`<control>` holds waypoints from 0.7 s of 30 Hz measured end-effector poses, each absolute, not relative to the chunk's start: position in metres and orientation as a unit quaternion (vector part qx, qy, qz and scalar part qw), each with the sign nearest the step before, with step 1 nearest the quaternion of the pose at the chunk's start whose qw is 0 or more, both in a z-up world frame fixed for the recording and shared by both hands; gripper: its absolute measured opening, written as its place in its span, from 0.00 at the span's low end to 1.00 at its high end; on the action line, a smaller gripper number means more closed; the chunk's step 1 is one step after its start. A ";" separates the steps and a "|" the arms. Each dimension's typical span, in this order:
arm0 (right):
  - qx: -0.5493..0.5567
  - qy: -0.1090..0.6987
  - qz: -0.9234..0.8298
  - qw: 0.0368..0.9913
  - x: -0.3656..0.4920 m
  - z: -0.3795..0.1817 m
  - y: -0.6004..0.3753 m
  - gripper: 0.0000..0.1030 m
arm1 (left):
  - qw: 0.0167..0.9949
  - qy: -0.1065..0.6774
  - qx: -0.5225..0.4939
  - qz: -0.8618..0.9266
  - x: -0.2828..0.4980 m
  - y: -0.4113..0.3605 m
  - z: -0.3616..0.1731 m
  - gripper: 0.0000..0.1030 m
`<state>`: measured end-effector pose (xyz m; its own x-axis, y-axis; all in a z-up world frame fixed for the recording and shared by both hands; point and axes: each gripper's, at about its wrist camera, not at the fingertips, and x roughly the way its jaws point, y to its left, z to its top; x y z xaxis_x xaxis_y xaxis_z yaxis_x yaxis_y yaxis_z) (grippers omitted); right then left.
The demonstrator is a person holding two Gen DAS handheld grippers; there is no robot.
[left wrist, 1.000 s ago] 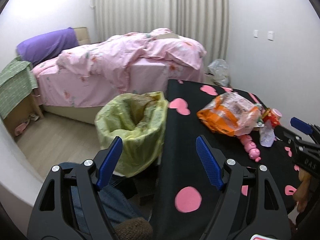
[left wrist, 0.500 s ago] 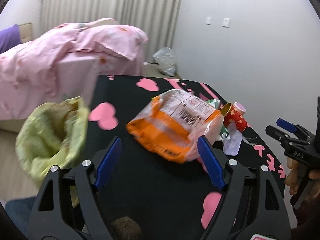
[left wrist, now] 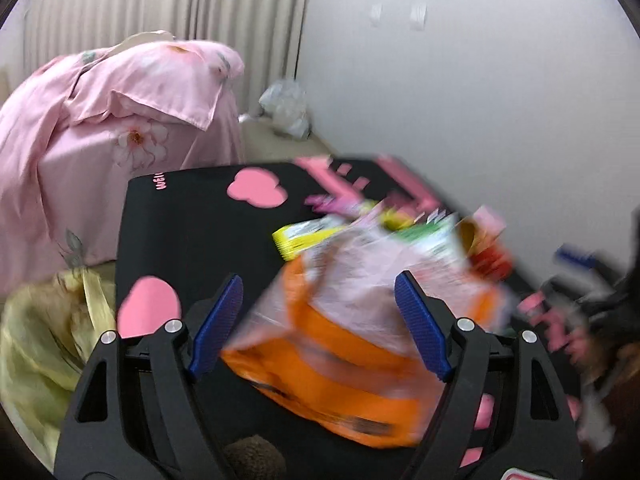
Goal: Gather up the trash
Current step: 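Reach the left tool to the orange chip bag and close on it while the right tool approaches the pile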
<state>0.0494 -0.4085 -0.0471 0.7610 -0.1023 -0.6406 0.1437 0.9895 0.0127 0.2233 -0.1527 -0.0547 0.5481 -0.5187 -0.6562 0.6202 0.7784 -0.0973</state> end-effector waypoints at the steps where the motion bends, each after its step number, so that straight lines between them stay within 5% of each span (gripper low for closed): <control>1: 0.029 0.341 -0.063 0.938 0.051 -0.047 -0.406 0.74 | 0.871 0.363 0.091 -0.320 0.233 -0.157 -0.064 0.64; 3: 0.027 0.346 -0.051 0.936 0.054 -0.047 -0.403 0.74 | 0.858 0.394 0.090 -0.317 0.247 -0.160 -0.080 0.56; 8: 0.009 0.352 -0.025 0.936 0.055 -0.045 -0.398 0.74 | 0.858 0.427 0.060 -0.278 0.260 -0.147 -0.101 0.56; 12: -0.006 0.355 -0.020 0.935 0.063 -0.048 -0.397 0.74 | 0.866 0.428 0.071 -0.249 0.264 -0.145 -0.104 0.37; 21: 0.073 0.362 0.009 0.929 0.085 -0.036 -0.407 0.74 | 0.890 0.394 0.026 -0.230 0.225 -0.095 -0.077 0.24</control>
